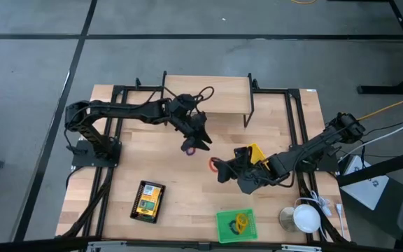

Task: Pick & Place Office Desk Supplies
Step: Put the orange spring keychain into the green basket

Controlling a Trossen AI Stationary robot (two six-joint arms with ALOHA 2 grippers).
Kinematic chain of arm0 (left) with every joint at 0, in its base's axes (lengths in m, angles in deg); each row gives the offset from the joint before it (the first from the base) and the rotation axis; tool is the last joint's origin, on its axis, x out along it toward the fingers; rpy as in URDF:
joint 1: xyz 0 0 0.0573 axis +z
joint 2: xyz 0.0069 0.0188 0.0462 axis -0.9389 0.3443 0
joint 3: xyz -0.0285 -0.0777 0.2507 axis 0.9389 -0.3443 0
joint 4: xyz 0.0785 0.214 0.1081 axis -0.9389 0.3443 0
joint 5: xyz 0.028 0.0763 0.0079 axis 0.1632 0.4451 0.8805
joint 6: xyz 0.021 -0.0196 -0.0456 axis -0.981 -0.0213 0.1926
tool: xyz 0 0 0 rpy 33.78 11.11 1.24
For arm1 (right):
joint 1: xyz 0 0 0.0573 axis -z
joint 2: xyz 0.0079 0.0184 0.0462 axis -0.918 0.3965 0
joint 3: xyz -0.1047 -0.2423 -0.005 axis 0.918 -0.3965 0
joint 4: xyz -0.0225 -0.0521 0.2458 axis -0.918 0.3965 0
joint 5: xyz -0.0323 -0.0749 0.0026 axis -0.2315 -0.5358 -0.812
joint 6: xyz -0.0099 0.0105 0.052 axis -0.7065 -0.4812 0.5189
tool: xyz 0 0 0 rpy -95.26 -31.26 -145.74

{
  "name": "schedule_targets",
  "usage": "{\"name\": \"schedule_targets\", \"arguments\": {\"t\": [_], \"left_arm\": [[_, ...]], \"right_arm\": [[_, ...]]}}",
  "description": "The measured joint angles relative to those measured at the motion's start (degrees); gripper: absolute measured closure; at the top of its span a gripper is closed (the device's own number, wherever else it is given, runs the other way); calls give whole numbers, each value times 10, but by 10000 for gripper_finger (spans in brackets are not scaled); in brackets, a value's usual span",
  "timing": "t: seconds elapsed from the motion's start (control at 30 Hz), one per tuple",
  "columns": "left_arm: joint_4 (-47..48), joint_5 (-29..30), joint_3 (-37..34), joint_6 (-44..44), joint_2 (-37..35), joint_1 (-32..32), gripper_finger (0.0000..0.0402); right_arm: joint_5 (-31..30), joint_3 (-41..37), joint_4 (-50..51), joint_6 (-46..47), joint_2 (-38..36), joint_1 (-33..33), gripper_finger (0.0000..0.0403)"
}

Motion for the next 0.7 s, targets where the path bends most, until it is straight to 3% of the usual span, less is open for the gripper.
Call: {"name": "schedule_targets", "arguments": {"t": [0.23, 0.47, 0.7], "left_arm": [[66, 9, 0, 8, 0, 55, 206], [45, 7, 0, -2, -12, 87, 229], [28, 23, 0, 27, -63, 106, 231]], "right_arm": [[81, 0, 0, -10, 0, -22, 388], [93, 0, 3, 17, 11, -81, 388], [94, 0, 6, 131, 69, -145, 388]]}}
